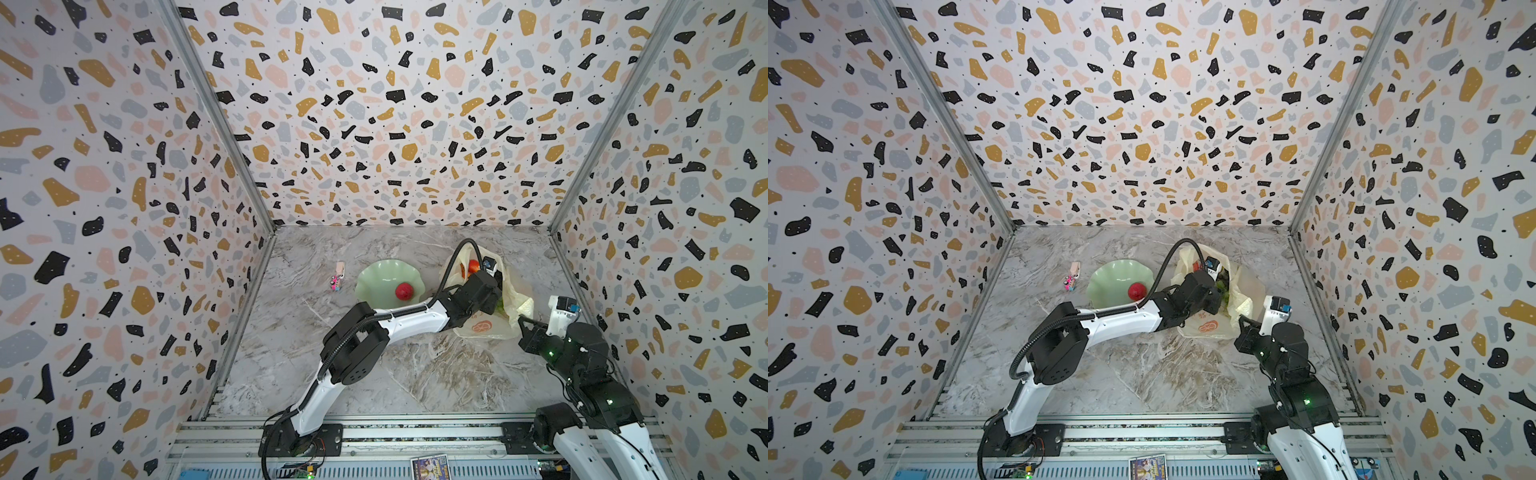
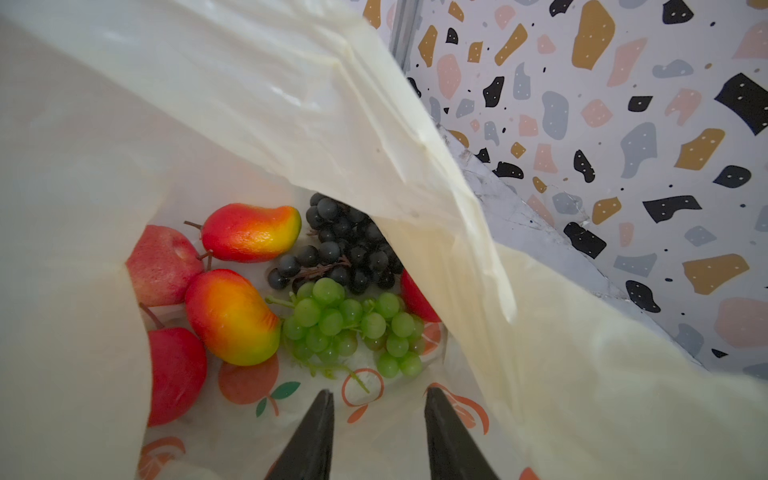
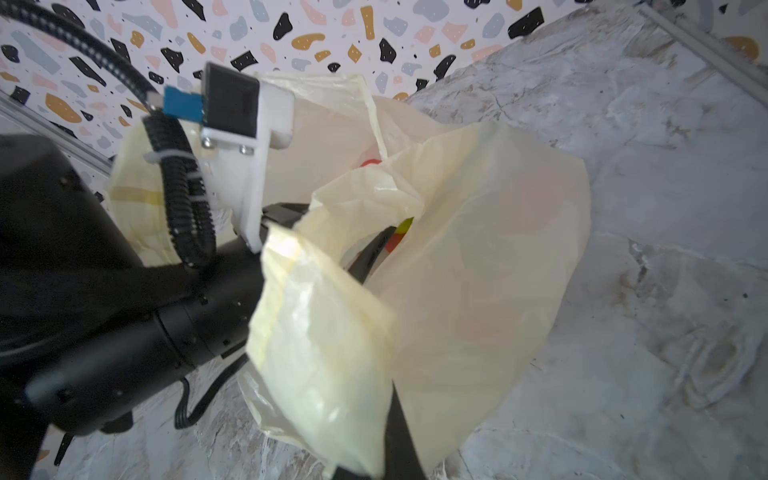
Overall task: Take fruits out of the plastic bag
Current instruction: Take out the fake fruit from the plastic bag.
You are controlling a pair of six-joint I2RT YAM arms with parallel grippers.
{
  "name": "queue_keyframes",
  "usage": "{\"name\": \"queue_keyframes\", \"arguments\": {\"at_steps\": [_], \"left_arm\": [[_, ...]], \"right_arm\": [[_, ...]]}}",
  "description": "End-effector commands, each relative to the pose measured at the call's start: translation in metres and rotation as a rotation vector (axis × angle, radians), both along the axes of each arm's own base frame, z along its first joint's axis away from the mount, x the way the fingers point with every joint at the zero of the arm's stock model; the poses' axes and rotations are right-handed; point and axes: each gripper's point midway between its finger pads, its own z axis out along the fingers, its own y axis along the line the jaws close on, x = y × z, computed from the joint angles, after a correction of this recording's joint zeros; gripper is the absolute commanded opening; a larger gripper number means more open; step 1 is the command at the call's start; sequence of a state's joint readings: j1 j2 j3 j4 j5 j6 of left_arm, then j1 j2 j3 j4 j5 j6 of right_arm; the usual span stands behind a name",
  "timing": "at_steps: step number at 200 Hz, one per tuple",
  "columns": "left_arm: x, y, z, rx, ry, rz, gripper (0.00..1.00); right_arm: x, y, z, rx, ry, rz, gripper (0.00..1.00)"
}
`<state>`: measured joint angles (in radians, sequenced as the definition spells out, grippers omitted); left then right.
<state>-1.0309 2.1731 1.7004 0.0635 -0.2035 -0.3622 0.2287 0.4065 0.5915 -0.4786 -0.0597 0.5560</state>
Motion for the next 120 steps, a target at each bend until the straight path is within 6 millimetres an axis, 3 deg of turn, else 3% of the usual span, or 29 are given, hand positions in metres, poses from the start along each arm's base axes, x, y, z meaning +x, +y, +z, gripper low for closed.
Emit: {"name": "queue_keyframes", "arguments": {"at_steps": [1, 15, 39, 72, 120], "left_arm": [[0.008, 0.005, -0.006, 0.030, -0.019, -0.013, 0.44], [0.015, 0.006, -0.013, 0.038, -0.003, 0.005, 0.49], [0.030, 0.007, -0.019, 0.054, 0.011, 0.068, 0.50], [0.046, 0.009, -0.022, 0.041, 0.001, 0.133, 0.51], [0.053, -0.009, -0.027, 0.021, 0.001, 0.091, 0.53]], "right_arm": [[0.003, -0.011, 0.046, -0.039, -0.132, -0.048, 0.00], [0.003, -0.015, 0.059, -0.065, -0.175, -0.059, 0.00], [0.001, -0.016, 0.064, -0.095, -0.191, -0.057, 0.00], [-0.004, -0.014, 0.047, -0.097, -0.139, -0.037, 0.00], [-0.010, -0.004, 0.024, -0.007, -0.055, -0.004, 0.00]]}}
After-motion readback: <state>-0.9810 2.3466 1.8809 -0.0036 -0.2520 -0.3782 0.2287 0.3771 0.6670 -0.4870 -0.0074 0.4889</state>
